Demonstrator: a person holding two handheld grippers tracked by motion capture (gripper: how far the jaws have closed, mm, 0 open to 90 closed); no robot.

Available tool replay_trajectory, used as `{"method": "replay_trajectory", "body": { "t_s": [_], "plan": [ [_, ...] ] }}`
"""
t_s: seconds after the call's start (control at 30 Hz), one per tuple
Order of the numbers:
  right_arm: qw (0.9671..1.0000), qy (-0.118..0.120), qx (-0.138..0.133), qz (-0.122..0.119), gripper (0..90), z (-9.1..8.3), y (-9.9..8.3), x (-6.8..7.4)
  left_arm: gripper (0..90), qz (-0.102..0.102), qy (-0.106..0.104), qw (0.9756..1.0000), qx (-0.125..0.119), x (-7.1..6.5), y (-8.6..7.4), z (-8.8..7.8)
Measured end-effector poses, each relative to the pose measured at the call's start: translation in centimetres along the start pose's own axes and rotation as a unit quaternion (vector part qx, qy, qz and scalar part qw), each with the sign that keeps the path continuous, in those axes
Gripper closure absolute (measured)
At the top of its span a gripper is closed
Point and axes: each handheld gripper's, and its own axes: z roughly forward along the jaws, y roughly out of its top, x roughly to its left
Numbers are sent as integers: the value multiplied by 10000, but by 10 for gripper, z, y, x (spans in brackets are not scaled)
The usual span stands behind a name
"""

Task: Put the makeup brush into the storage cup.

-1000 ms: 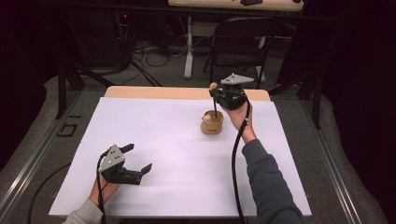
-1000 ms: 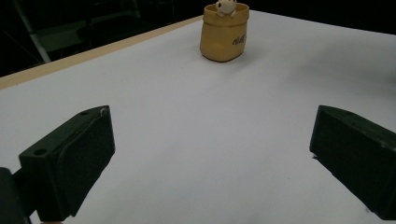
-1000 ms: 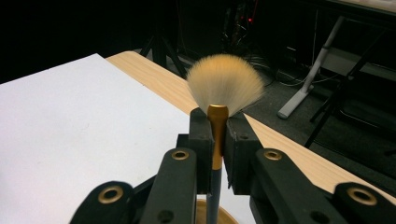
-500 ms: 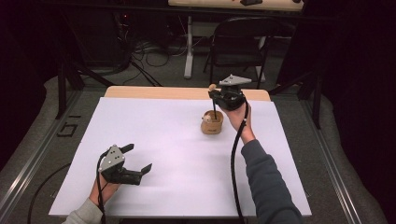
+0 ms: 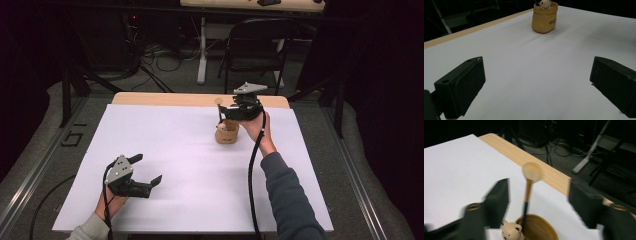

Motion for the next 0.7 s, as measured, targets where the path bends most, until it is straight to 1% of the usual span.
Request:
{"method": "replay_trajectory", "body": {
  "t_s": [0.1,0.23,0.33,0.4,0.43,0.53,0.7],
  "plan": [
    [10000,68,-35,24,162,-6,-3,1,0,15,-3,10000,0,0,0,0],
    [9999,123,-86,28,120,-13,-9,2,0,8,2,10000,-2,0,0,0],
    [9998,162,-139,42,69,-18,-13,3,0,23,11,10000,-11,0,1,0],
    [9998,145,-148,-20,46,-21,-16,5,0,30,36,10000,-27,-1,2,0],
    [9997,185,-168,-37,30,-23,-17,6,0,35,26,10000,-20,-1,2,0],
    [9995,220,-223,-18,11,-28,-21,9,0,30,-7,10000,-23,-1,2,1],
    [9990,299,-322,-105,0,-38,-28,17,0,40,7,10000,-35,-1,2,0]
  ]
}}
